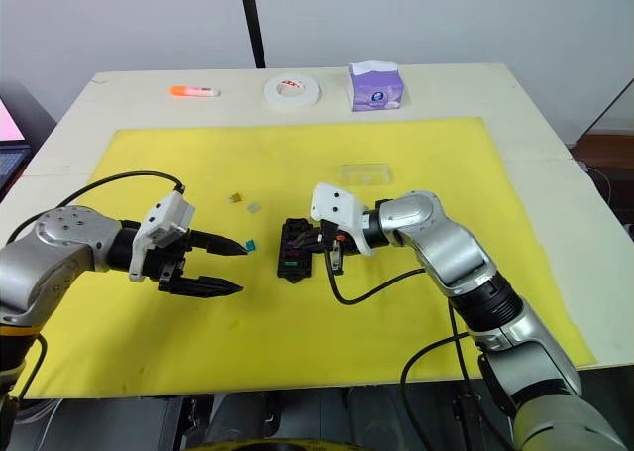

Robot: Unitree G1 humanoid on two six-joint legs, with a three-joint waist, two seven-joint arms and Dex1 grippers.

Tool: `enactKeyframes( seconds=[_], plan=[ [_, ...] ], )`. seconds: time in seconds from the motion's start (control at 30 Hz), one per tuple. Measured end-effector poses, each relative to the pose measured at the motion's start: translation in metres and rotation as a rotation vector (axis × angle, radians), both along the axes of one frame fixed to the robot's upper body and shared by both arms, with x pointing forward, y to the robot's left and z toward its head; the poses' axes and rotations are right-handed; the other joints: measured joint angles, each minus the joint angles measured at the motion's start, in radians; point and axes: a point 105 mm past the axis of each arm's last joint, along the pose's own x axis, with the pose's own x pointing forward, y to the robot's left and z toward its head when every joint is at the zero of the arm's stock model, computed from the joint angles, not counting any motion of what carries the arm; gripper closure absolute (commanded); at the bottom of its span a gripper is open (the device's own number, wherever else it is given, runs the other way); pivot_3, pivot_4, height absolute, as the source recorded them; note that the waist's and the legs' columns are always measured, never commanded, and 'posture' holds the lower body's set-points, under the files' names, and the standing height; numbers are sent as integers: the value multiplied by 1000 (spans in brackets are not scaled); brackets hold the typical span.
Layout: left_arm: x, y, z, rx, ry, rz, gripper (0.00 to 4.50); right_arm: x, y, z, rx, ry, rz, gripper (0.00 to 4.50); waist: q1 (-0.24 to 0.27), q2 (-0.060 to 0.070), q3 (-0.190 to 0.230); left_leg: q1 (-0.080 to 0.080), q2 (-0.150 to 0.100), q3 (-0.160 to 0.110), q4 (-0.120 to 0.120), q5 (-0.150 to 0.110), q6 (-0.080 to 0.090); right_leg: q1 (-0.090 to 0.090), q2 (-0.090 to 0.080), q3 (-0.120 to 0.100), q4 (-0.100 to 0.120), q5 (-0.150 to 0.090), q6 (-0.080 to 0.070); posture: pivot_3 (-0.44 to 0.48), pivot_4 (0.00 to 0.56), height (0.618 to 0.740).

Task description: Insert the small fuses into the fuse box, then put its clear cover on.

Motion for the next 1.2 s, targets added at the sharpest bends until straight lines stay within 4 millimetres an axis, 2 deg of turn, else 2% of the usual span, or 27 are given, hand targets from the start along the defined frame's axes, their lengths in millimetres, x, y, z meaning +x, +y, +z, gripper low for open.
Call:
enactKeyframes(
  seconds=[1.17, 1.2],
  plan=[
    [1, 1, -1, -2, 4, 13, 1173, 2, 3, -7, -61, -34, 6, 4500, 0, 0, 0, 1, 0, 0, 0, 0, 0, 1, 0, 0, 0, 0, 0, 0, 150, 740],
    [1, 1, -1, -3, 4, 13, 1147, 2, 3, -7, -60, -34, 7, 4252, 0, 0, 0, 1, 0, 0, 0, 0, 0, 1, 0, 0, 0, 0, 0, 0, 150, 740]
  ],
)
